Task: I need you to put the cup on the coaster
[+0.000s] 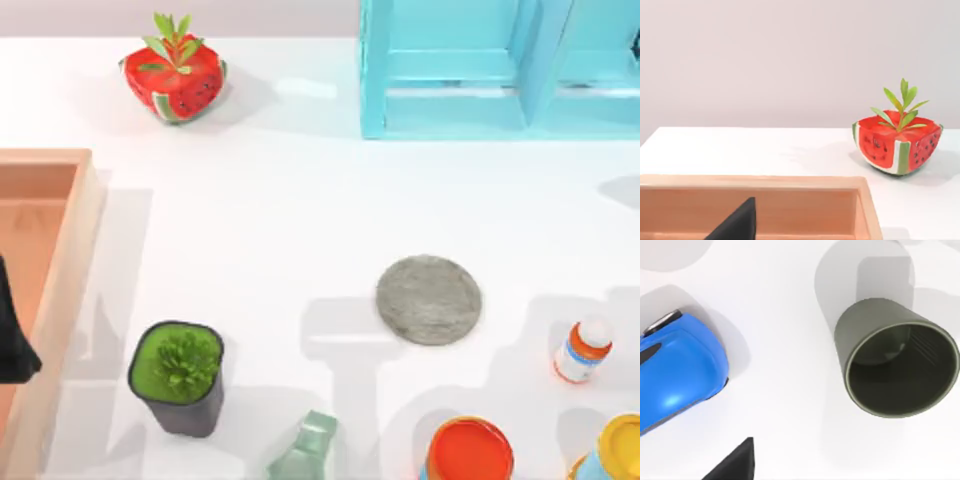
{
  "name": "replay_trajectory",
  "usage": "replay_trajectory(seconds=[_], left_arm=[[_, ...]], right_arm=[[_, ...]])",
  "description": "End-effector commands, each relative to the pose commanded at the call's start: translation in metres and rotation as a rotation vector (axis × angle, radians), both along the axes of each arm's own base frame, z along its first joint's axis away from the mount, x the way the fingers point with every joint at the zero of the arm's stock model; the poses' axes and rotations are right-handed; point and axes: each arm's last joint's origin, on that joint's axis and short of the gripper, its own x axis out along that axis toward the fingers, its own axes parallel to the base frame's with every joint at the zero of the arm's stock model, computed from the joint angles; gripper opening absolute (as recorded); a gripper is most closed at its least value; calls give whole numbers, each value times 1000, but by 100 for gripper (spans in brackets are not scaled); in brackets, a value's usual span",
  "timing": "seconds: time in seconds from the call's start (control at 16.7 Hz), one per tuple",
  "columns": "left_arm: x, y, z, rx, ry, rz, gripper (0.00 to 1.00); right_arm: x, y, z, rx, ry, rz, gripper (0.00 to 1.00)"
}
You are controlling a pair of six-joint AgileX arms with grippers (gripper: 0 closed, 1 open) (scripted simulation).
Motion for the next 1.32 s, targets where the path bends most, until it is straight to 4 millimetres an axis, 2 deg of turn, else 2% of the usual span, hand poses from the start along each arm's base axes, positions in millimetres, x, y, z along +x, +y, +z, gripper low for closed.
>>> replay_trajectory(seconds=[0.18, 0.6, 0.72, 1.08, 1.2, 1.32], left_arm=[[0, 0, 0, 0, 0, 0, 100], [0, 0, 0, 0, 0, 0, 100], [0, 0, 0, 0, 0, 0, 100], [0, 0, 0, 0, 0, 0, 100], [0, 0, 0, 0, 0, 0, 100], [0, 0, 0, 0, 0, 0, 100]], right_arm=[[7, -12, -7, 19, 61, 50, 100], [8, -12, -12, 21, 63, 55, 100], [11, -13, -27, 21, 65, 53, 100], [14, -13, -89, 22, 62, 54, 100], [10, -13, -103, 21, 62, 54, 100], [7, -13, -108, 21, 65, 53, 100]])
